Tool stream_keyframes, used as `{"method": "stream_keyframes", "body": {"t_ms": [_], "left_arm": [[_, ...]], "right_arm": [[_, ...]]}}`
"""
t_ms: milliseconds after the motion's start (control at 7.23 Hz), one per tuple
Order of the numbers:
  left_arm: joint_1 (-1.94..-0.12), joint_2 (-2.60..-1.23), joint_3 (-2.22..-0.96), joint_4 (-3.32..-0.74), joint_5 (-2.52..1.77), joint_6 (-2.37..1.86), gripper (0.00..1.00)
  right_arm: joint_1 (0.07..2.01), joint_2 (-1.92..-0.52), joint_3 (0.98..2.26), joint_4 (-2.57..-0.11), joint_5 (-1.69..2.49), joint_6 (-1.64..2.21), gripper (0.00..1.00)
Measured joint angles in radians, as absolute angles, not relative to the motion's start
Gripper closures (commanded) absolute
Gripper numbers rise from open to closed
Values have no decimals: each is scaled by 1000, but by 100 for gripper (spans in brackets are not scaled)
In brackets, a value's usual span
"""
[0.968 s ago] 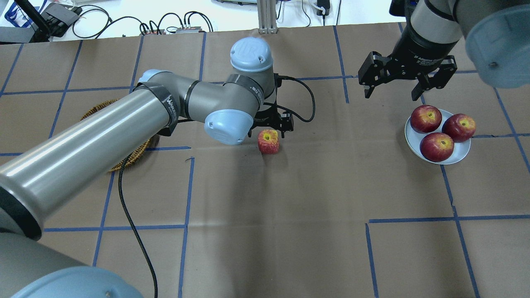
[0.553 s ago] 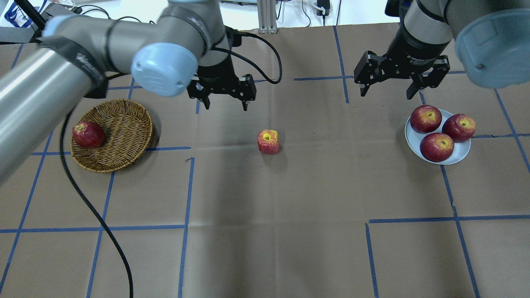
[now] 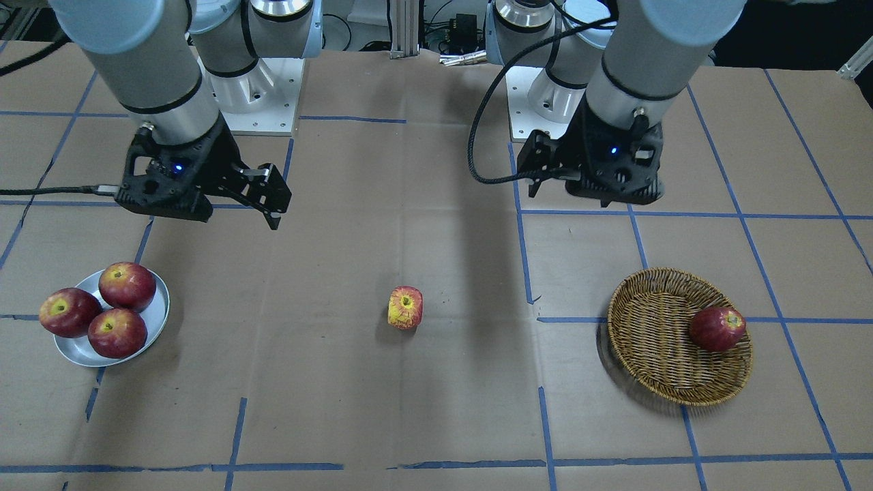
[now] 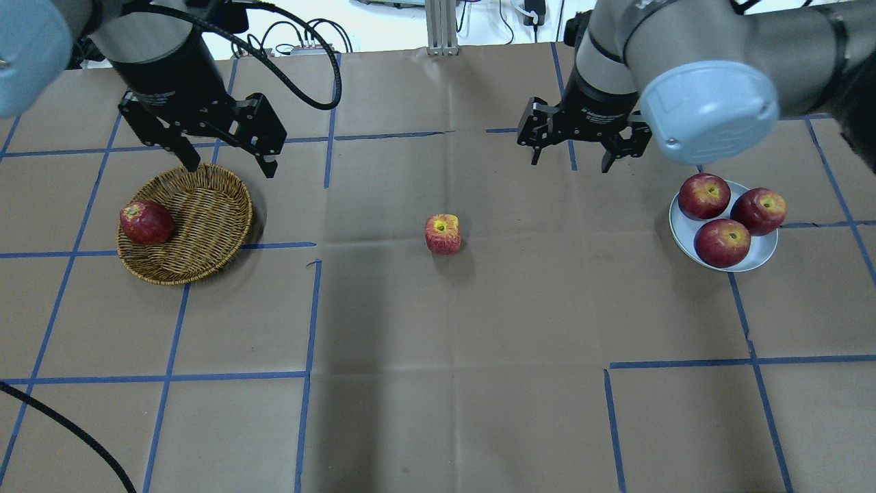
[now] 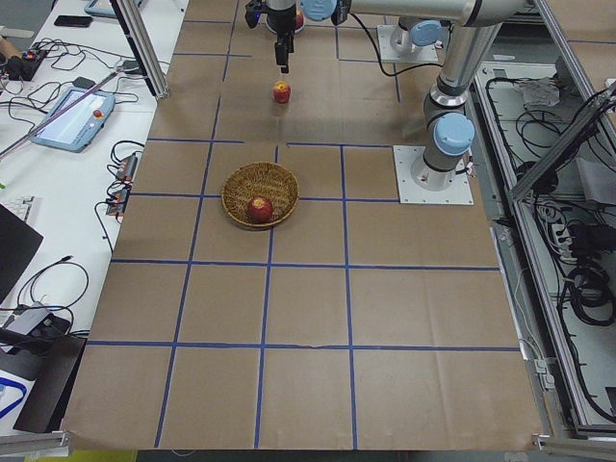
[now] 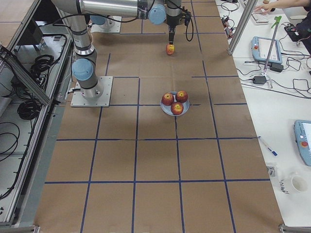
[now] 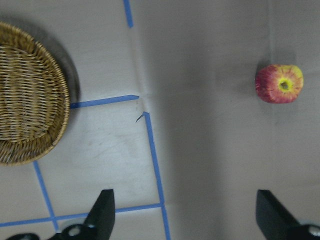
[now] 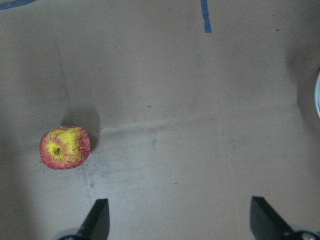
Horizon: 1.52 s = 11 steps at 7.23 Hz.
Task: Transfer apple from basket to plate
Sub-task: 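Lower the right gripper onto the apple at the table center, then grasp the apple with the right gripper and carry it toward the plate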
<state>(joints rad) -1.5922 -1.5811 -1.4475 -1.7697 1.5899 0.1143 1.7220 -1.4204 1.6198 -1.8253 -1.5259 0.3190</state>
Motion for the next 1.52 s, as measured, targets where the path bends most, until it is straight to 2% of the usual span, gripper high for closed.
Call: {"method": "stream_keyframes", "body": {"t_ms": [277,691,1245,1521], "left_arm": [[-1586,-1528,-1450,-1820,1599,112,1],[-1581,-1522,-1457,-1822,1599,113,1],[-1583,-1512,-1468,-1824,1603,112,1],[-1583,-1511,-1468,-1823,1603,112,1]], "right_arm": [[1847,-1309,1620,-1957,-1563,468,0],[1970,-1116,1625,-2161,-1607,580,0],[1989,-1050,1720,-2308,-1594,589,0],[1990,-1043,1730,-2333,-1594,588,49]]}}
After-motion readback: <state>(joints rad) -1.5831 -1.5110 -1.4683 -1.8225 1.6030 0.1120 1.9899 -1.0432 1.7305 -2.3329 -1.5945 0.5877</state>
